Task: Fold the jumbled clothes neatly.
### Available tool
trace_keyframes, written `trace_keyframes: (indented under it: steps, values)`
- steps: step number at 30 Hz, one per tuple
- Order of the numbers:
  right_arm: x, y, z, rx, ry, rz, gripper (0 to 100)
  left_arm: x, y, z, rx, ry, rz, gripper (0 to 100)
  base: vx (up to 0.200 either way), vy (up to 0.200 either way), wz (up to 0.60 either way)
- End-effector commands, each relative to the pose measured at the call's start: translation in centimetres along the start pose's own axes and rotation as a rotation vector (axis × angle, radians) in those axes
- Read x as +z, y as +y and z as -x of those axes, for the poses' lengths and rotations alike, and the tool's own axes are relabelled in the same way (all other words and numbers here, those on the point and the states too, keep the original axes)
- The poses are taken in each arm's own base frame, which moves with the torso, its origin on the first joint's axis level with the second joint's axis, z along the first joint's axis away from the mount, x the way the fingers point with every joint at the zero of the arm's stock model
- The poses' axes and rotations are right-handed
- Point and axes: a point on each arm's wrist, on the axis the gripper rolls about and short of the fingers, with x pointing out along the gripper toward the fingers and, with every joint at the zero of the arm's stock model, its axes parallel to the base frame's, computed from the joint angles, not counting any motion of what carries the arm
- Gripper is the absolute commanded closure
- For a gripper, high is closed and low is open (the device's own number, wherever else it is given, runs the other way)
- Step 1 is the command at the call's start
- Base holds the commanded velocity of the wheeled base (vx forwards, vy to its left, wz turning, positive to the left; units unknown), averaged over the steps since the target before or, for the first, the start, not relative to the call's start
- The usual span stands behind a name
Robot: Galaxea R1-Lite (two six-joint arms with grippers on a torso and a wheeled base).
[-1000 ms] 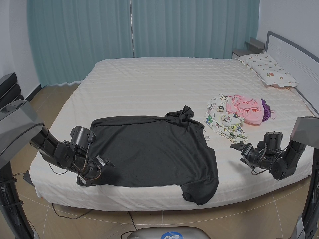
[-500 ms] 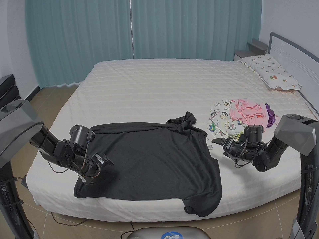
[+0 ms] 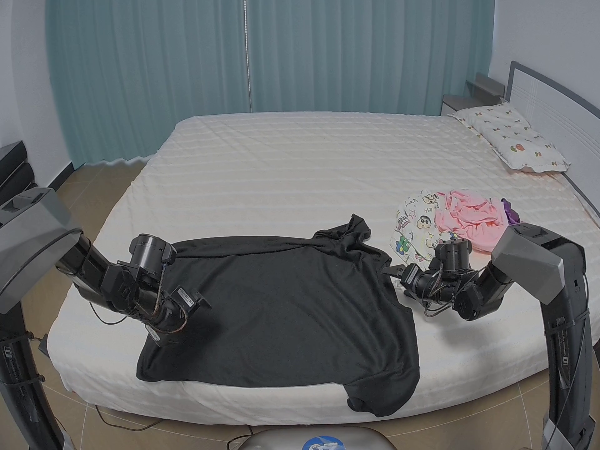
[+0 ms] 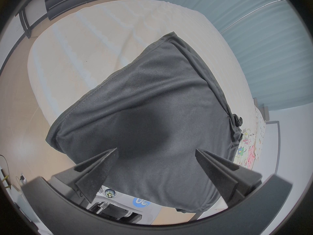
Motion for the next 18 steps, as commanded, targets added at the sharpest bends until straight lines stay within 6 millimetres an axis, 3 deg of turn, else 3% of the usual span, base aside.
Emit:
trace_keyframes:
  steps: [1, 10, 18]
  values:
    - [-0.5, -0.5, -0.9, -0.005, 0.010, 0.000, 100, 0.2, 0.0, -0.1, 0.000, -0.003, 0.005, 0, 0.000, 0.000, 0.00]
    - [0.1, -0.6, -0.9, -0.046, -0.020, -0.007, 100, 0.2, 0.1, -0.2, 0.004, 0.000, 0.006, 0, 0.000, 0.000, 0.00]
    - [2.7, -0.3, 1.6, -0.046, -0.083, -0.023, 100, 0.2, 0.1, -0.2, 0.005, -0.002, 0.006, 0, 0.000, 0.000, 0.00]
